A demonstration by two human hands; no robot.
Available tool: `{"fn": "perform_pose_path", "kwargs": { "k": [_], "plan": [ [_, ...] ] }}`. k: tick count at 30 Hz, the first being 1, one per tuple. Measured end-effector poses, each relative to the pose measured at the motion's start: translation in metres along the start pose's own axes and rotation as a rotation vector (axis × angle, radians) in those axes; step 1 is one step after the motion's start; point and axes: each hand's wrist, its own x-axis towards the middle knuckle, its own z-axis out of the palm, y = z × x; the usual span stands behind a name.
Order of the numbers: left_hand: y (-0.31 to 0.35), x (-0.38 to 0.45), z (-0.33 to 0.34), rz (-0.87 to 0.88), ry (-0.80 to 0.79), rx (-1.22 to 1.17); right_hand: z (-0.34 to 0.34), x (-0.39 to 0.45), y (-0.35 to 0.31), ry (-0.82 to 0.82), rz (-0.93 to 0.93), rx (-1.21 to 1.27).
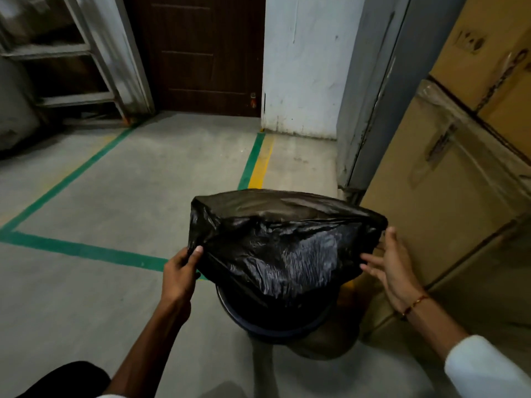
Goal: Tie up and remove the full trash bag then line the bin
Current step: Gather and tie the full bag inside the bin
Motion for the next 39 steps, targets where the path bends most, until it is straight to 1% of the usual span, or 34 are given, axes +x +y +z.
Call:
{"fn": "perform_pose_path", "kwargs": {
  "k": [1, 3, 5, 7, 8, 9, 10, 12, 14, 15, 16, 19, 22, 23, 26, 27, 28, 30, 32, 34, 37, 39],
  "plan": [
    [-0.001, 0.0, -0.002, -0.017, 0.005, -0.004, 0.002, -0.002, 0.001, -0.005, 0.0, -0.075],
    [-0.002, 0.0, -0.006, -0.03, 0.004, -0.026, 0.003, -0.007, 0.004, -0.085, 0.017, -0.252],
    [-0.004, 0.0, -0.01, -0.039, -0.018, -0.067, 0.001, -0.012, 0.009, -0.261, 0.057, -0.371],
    [-0.01, 0.002, -0.016, -0.096, -0.11, -0.108, 0.0, -0.012, 0.019, -0.457, 0.182, -0.418],
    [-0.014, 0.002, -0.02, -0.148, -0.182, -0.106, 0.0, -0.009, 0.027, -0.517, 0.244, -0.448],
    [-0.019, 0.002, -0.023, -0.192, -0.272, -0.062, 0.002, -0.005, 0.035, -0.533, 0.264, -0.481],
    [-0.023, 0.001, -0.026, -0.22, -0.377, 0.007, 0.006, -0.002, 0.04, -0.512, 0.242, -0.489],
    [-0.026, -0.004, -0.023, -0.228, -0.546, 0.083, 0.017, 0.002, 0.049, -0.384, 0.115, -0.513],
    [-0.023, -0.009, -0.014, -0.188, -0.634, 0.097, 0.028, 0.005, 0.054, -0.258, -0.072, -0.568],
    [-0.021, -0.01, -0.009, -0.165, -0.656, 0.117, 0.03, 0.006, 0.057, -0.193, -0.156, -0.636],
    [-0.02, -0.011, -0.004, -0.151, -0.647, 0.132, 0.032, 0.006, 0.061, -0.124, -0.22, -0.694],
    [-0.023, -0.009, 0.005, -0.108, -0.526, 0.186, 0.033, 0.001, 0.066, -0.005, -0.263, -0.744],
    [-0.024, -0.006, 0.009, 0.084, -0.466, 0.34, 0.032, 0.001, 0.064, 0.067, -0.239, -0.737],
    [-0.024, -0.005, 0.01, 0.174, -0.456, 0.412, 0.034, -0.001, 0.058, 0.07, -0.229, -0.715],
    [-0.027, 0.0, 0.019, 0.492, -0.392, 0.728, 0.039, -0.005, 0.046, 0.077, -0.367, -0.62],
    [-0.025, -0.002, 0.023, 0.562, -0.395, 0.815, 0.042, -0.01, 0.04, 0.062, -0.397, -0.572],
    [-0.024, -0.003, 0.028, 0.602, -0.417, 0.847, 0.046, -0.014, 0.035, 0.031, -0.41, -0.493],
    [-0.017, -0.009, 0.037, 0.563, -0.45, 0.791, 0.055, -0.017, 0.03, -0.072, -0.336, -0.228],
    [-0.013, -0.009, 0.042, 0.48, -0.411, 0.701, 0.063, -0.016, 0.028, -0.176, -0.172, 0.1],
    [-0.011, -0.006, 0.045, 0.446, -0.367, 0.644, 0.066, -0.013, 0.029, -0.238, -0.056, 0.355],
    [-0.004, -0.006, 0.057, 0.429, -0.333, 0.544, 0.069, -0.008, 0.027, -0.277, 0.033, 0.563],
    [0.001, -0.006, 0.065, 0.385, -0.31, 0.472, 0.069, -0.003, 0.029, -0.283, 0.093, 0.633]
  ]
}}
